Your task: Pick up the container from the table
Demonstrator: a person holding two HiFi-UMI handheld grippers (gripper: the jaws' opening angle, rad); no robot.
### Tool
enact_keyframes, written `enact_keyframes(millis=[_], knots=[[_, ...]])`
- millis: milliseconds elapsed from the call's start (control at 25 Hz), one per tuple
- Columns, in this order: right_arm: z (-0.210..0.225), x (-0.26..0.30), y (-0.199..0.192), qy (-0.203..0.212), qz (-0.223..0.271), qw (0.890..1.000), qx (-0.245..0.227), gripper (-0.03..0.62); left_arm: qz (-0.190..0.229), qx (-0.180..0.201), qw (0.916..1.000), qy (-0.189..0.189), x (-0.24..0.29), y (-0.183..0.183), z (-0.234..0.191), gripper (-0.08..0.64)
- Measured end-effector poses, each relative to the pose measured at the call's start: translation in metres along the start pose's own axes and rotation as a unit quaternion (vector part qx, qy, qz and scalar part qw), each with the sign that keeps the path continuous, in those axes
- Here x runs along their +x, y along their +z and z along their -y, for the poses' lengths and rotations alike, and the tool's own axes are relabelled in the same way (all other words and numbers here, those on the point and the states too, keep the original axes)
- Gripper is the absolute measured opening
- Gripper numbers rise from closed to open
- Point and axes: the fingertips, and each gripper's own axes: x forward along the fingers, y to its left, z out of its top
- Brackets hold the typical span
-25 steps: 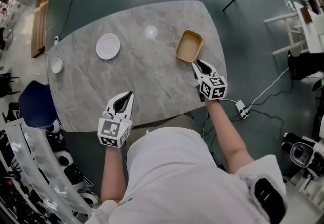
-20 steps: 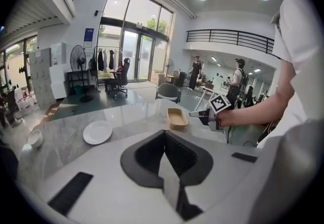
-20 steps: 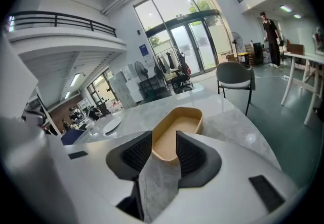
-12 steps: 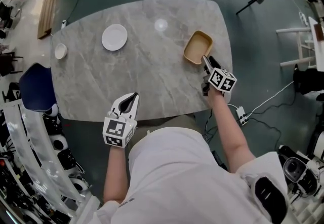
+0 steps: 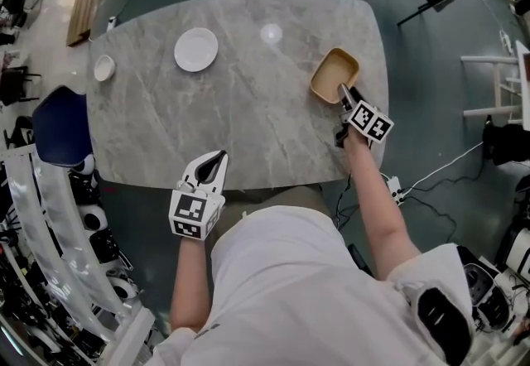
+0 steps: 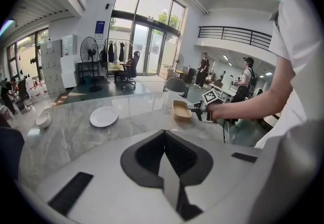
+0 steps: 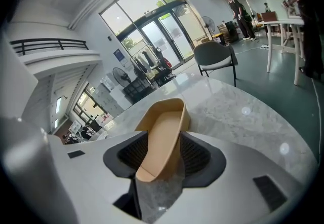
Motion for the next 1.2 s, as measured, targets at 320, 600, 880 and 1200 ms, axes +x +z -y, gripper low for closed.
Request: enact_keyframes(millis=[320, 600, 880, 1200], knots=[[0.012, 0.007, -0.004, -0.024, -0.004, 0.999, 0.022, 0.115, -0.008, 0.0, 1.0, 0.006, -0.006, -0.007, -0.005, 0.002], [0.008, 0.008, -0.005, -0.03, 0.004, 0.999, 0.025, 0.061, -0.007, 0.001, 0.9999, 0.009, -0.011, -0.013, -0.013, 0.002], [-0.018, 0.006, -0.006, -0.013, 0.007, 1.0, 0.01, 0.031, -0.004, -0.001, 0.9999, 0.01, -0.023, -0.02, -0.027, 0.002], [-0.049, -0.003, -0.01, -0.002, 0.014, 1.0, -0.003, 0.031, 0.005, -0.006, 0.9999, 0.006, -0.036, -0.026, -0.047, 0.002]])
